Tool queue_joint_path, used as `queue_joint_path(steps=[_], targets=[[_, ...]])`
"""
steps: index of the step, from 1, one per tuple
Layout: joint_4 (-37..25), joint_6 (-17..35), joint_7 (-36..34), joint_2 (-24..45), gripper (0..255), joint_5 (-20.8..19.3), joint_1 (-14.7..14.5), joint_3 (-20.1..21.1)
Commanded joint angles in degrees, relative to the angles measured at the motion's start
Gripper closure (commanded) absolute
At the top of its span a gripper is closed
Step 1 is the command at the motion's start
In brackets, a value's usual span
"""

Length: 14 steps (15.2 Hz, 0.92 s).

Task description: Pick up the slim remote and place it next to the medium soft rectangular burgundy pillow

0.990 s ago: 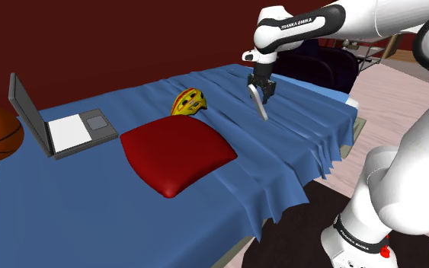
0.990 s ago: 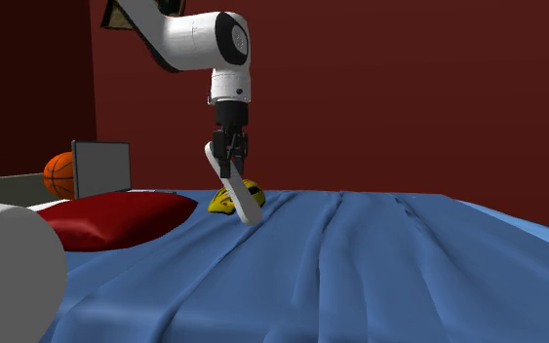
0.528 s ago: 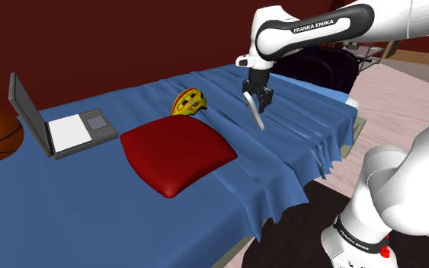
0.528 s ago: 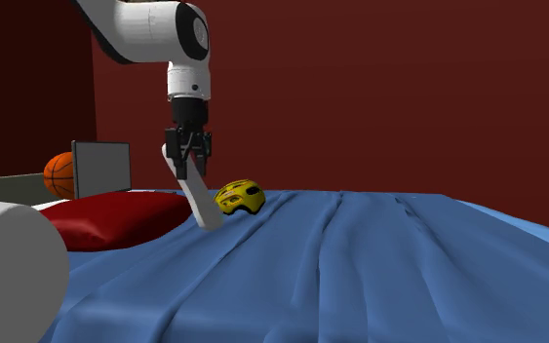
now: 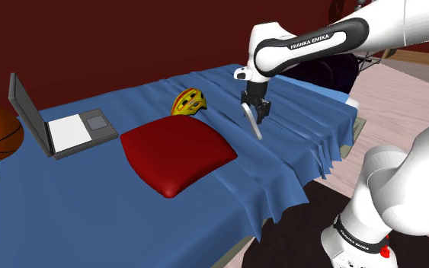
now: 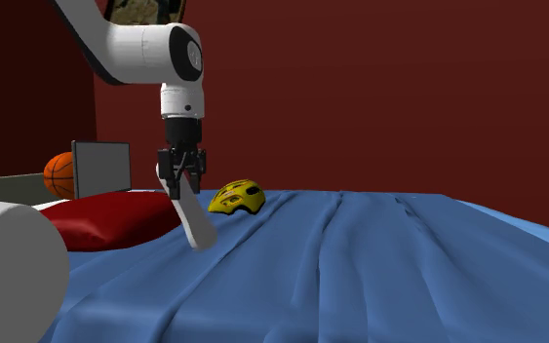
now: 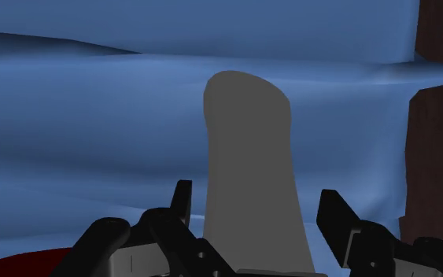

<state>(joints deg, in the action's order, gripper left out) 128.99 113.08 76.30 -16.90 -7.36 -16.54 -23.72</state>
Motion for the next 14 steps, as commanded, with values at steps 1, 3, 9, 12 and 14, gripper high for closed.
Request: queue_joint_path(steps=[1,3,9,12,14], targets=[[1.19,1.71,0.14,0.47,255,0.05,0.03,-0.24],[2.32,3.31,0.23,0.97,255,0.11,0.04,-0.43],[5.43,8.18,0.64,2.81,255,0.46,0.05,-1.02],[6.83,10.66,0.92,3.95,255,0.76,0.03,-1.31],[7.71,12.32,1.14,4.78,255,1.0,0.0,-1.5]])
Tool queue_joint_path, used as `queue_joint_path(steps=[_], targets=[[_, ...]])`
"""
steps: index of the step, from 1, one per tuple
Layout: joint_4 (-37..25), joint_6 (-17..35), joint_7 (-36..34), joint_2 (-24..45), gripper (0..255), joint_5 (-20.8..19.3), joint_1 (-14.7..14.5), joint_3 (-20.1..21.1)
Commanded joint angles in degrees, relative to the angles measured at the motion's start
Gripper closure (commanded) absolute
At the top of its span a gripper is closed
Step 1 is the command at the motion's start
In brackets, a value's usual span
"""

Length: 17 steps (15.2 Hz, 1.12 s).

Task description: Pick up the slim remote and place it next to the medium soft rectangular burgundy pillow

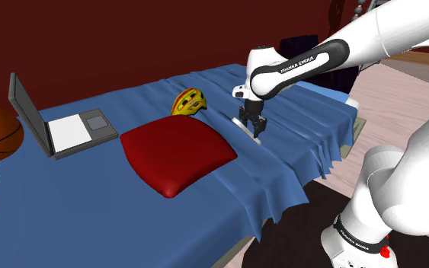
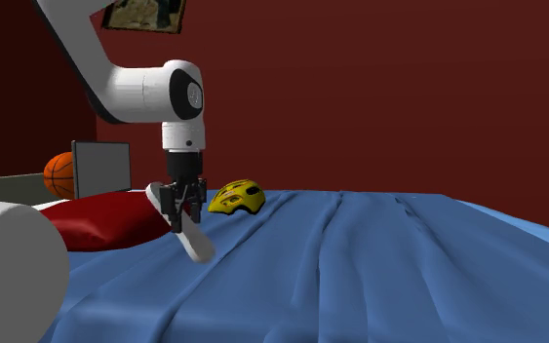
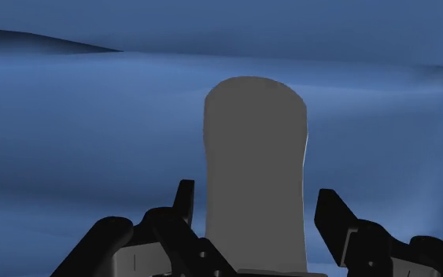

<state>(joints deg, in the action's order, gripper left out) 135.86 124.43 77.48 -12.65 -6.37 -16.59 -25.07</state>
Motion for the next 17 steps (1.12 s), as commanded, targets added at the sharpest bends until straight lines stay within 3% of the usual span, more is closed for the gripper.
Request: queue_joint_path(steps=[1,9,17], targets=[[1.25,1.81,0.09,0.97,255,0.15,0.04,-0.26],[4.16,8.52,1.4,5.04,255,1.74,-0.21,-1.01],[4.16,8.52,1.4,5.04,255,1.74,-0.2,-1.0]])
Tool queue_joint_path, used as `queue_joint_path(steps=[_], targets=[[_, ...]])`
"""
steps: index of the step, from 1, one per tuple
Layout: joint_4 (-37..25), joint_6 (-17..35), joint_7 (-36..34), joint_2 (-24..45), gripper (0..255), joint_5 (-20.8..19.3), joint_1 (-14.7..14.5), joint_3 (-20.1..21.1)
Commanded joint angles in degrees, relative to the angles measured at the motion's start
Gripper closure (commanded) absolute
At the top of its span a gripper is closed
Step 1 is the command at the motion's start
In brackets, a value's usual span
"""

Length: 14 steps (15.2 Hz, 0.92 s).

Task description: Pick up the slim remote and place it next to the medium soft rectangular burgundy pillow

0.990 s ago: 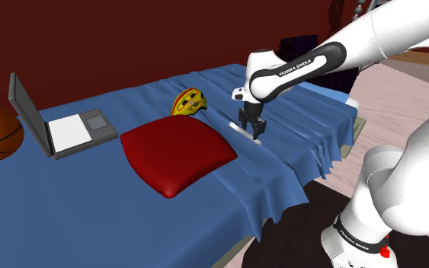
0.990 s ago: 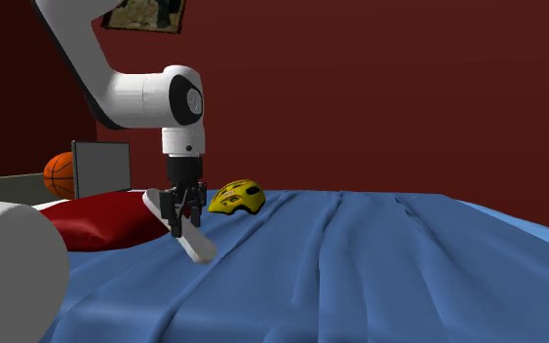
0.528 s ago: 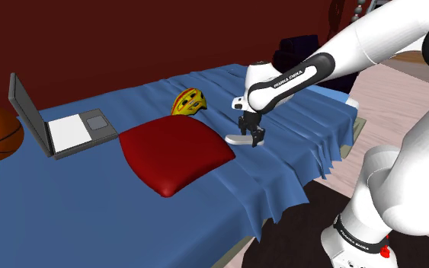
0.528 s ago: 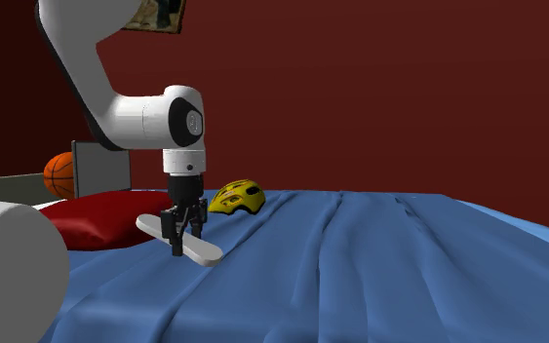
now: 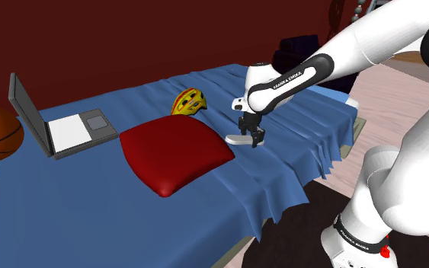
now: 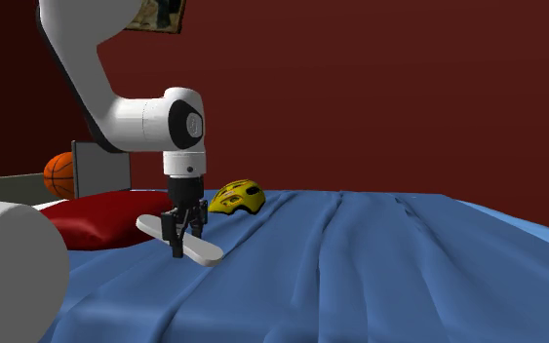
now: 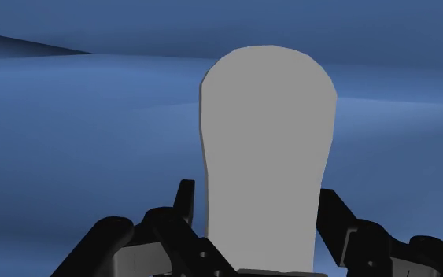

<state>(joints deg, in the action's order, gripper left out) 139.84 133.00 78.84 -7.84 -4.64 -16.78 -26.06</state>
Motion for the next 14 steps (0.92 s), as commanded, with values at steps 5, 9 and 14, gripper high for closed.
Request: queue_joint_path(steps=[5,9,14], targets=[[0.26,0.0,-0.02,0.19,0,-0.01,-0.02,0.01],[-2.54,-6.37,-1.21,-3.62,0,-1.51,0.2,0.68],[-3.37,-8.01,-1.44,-4.48,0,-1.77,0.26,0.9]])
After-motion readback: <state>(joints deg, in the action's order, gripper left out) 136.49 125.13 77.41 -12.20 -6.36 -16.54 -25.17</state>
